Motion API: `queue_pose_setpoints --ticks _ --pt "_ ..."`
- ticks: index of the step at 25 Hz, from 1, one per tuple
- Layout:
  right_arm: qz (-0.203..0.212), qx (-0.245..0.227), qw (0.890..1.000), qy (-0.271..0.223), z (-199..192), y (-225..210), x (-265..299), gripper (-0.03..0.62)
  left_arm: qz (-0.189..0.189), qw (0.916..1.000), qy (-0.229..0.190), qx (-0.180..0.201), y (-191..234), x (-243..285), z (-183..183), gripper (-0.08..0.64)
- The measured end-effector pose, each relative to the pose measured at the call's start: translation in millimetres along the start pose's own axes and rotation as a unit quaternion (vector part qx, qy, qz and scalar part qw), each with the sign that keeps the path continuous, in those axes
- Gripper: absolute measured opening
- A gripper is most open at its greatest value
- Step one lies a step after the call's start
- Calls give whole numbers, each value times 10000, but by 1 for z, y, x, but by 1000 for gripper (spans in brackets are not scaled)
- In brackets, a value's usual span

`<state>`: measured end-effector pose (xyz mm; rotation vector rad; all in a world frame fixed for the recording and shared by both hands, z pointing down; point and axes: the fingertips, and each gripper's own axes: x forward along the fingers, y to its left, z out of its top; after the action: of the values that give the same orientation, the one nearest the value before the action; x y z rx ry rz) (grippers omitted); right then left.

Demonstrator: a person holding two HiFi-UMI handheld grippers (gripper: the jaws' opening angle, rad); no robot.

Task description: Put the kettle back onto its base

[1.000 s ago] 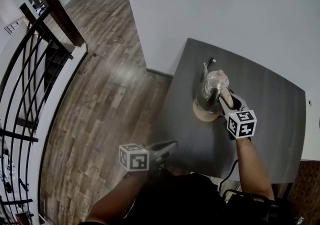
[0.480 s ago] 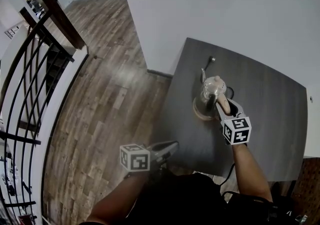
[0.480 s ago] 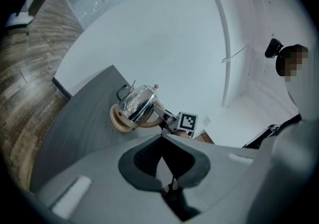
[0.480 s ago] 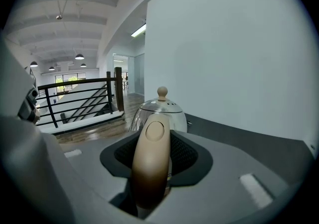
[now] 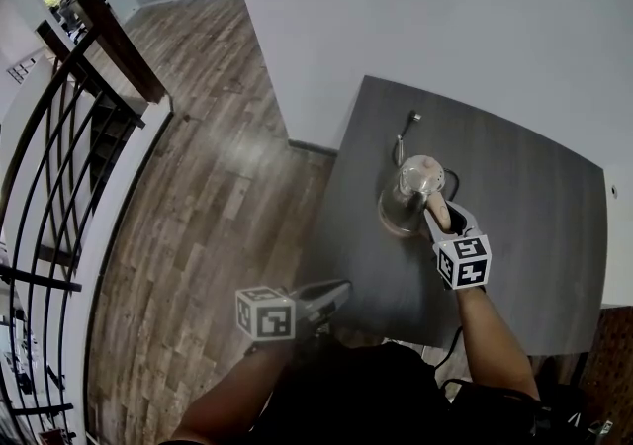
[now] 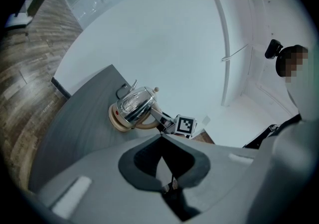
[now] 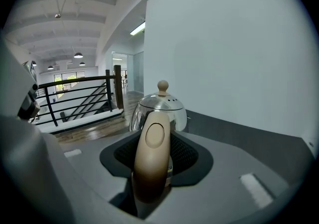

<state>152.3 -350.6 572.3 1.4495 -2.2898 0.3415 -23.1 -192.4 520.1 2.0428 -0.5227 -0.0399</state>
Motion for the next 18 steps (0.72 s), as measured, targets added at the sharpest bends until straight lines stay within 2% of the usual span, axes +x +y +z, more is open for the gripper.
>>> queue_pose_setpoints --ticks 18 --pt "-134 -310 9985 430 -33 13 -10 183 -85 10000 34 32 -6 0 -2 0"
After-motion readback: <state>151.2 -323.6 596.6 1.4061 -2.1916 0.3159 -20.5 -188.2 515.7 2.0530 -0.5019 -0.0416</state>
